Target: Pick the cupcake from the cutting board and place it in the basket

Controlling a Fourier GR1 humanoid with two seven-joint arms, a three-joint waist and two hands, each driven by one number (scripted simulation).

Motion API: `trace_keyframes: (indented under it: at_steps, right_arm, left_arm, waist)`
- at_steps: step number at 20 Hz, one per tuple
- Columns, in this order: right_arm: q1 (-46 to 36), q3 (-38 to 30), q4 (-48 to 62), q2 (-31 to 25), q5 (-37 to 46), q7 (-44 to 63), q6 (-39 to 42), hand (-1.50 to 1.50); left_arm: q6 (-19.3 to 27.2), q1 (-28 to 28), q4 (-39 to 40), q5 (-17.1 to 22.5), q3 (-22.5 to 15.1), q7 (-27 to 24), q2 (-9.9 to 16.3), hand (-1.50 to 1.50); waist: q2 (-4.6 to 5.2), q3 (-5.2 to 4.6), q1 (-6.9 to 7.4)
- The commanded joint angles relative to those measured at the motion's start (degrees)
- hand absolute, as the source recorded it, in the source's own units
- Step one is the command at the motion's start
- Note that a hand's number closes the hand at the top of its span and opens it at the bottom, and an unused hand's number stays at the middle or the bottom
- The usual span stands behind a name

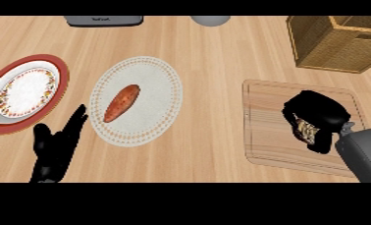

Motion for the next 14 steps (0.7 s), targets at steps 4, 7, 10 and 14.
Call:
trace_keyframes:
  at_steps: [4,7,10,14]
  right_arm:
    - [-3.5,-8.0,-0.5,15.5,0.4,34.7,1.3,1.5]
    - [-5.3,-12.5,-5.6,23.2,-3.4,42.5,-1.0,1.5]
    - [-7.5,-20.6,-9.4,32.5,-13.8,42.6,-8.5,1.5]
    - [-14.1,-23.1,-18.9,34.2,-13.1,49.6,-14.5,1.5]
  left_arm:
    - [-0.8,2.8,2.9,0.8,-0.6,1.4,-0.8,0.0]
    - [-0.8,2.9,2.9,0.7,-0.1,2.3,-0.3,0.0]
    - [0.1,3.2,2.0,0.6,-0.4,2.9,-1.0,0.0]
    - [0.1,3.7,1.9,-0.2,-1.2,3.4,-1.2,0.0]
  waist:
    - [0.62,-0.33,0.45]
    - [0.37,-0.23,-0.3]
    - [0.37,0.12,-0.56]
    - [0.26,-0.13,-0.1]
